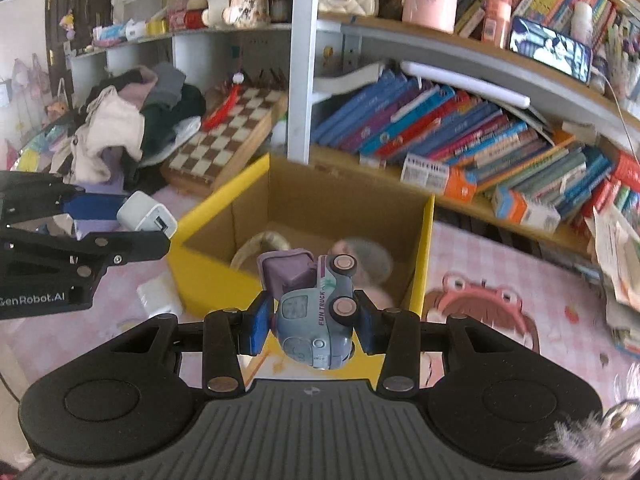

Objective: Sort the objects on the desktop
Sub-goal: 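Lift the charger with left gripper while right gripper carries the truck over yellow box, then open right gripper dropping the truck into box while left gripper releases the charger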

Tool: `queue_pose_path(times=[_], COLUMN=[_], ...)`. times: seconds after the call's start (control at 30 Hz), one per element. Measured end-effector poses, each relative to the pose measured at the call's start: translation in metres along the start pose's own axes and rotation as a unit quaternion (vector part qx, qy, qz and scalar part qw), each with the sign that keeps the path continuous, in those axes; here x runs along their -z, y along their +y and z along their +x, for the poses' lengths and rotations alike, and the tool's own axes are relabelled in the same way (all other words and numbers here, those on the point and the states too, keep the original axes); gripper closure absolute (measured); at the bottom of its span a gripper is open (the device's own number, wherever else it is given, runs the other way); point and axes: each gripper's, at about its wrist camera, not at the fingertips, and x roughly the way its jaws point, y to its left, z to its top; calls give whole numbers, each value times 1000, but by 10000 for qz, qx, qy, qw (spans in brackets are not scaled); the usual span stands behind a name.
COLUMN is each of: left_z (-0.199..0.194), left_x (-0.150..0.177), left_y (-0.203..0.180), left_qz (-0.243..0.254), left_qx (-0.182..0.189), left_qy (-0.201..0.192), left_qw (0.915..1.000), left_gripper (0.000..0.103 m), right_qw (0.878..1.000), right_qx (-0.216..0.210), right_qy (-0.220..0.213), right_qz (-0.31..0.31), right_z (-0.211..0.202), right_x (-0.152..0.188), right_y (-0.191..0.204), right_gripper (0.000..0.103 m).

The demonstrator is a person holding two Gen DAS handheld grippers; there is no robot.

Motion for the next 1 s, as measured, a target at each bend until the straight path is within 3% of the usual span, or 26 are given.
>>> queue_pose_path(times=[0.23, 0.47, 0.73, 1.0], left_z=[32, 75, 124, 166], left_x=[-17, -21, -21, -18], left_y=[1, -3, -2, -6], left_qz=[-10, 69, 119, 333], left_qx=[-197, -296, -356, -240], left_qy=[41, 373, 936, 1520], left_qw=[9998, 9988, 9949, 9875], left_gripper=[61, 61, 61, 61], right_qw=[9993, 9974, 9965, 9892], right_qx=[-162, -333, -444, -809], right_qy=[-175, -87, 253, 916], right_qz=[-305, -629, -662, -810], right_z=[28, 71, 135, 205], right_x=[-34, -55, -71, -84], right_y=[-17, -26, -36, -32], right_gripper=[63, 63, 63, 63])
